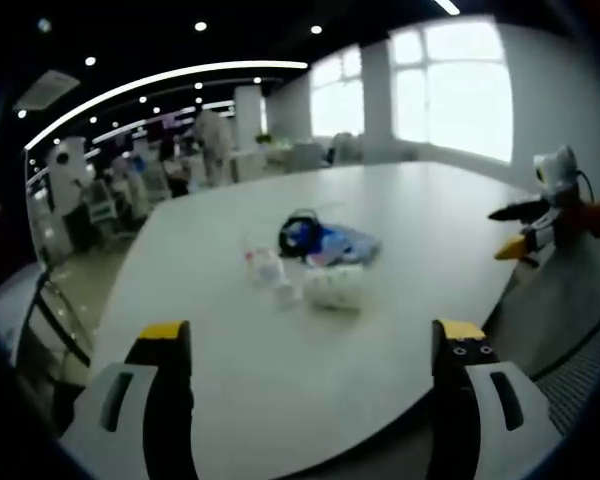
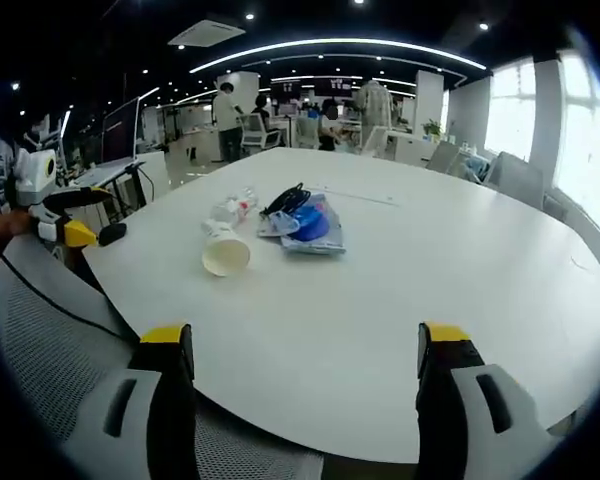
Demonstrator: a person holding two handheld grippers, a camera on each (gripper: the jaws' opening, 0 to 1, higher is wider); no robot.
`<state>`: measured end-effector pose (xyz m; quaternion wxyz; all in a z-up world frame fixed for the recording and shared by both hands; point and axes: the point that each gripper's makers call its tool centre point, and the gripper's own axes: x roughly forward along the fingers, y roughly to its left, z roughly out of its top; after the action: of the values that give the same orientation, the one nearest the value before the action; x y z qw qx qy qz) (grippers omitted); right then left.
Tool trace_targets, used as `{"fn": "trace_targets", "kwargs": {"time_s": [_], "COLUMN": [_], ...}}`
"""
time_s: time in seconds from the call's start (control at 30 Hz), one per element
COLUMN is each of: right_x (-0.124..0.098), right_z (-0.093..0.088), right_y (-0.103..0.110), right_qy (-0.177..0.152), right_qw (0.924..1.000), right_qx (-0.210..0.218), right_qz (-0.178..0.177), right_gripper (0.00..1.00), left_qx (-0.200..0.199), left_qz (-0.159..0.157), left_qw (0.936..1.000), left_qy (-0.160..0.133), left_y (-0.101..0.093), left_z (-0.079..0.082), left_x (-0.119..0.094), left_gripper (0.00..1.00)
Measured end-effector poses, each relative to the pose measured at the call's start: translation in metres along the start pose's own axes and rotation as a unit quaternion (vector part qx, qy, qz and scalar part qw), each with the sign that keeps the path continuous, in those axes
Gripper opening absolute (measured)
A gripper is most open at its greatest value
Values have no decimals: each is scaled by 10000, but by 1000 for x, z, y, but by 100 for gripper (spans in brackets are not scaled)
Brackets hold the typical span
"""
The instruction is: Arrange the tabletop items into an orderly group along one side of the table until the central work area is clear of visible clutter.
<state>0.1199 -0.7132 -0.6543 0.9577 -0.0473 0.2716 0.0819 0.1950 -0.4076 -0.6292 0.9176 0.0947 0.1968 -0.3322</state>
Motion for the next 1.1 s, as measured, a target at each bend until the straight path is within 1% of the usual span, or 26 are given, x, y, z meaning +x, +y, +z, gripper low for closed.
{"fn": "trace_targets", "kwargs": {"time_s": [0.4, 0.63, 1.1], "right_x": [1, 1, 1], "right_z": [2, 2, 1], "right_y": [1, 1, 0], "right_qy": [-62, -65, -40], "right_qw": [10000, 10000, 10000], "right_qx": [34, 46, 41], "right_qz": [38, 39, 32], "right_gripper": [96, 97, 96], "left_qx": [-74, -129, -152], "left_qz": [43, 103, 117], "left_qw": [9999, 9998, 9997], "left_qy": [-86, -118, -151], "left_y": [3, 6, 6], "left_z": [2, 3, 3], "left_x": [0, 0, 0], "left_gripper": [99, 99, 100]}}
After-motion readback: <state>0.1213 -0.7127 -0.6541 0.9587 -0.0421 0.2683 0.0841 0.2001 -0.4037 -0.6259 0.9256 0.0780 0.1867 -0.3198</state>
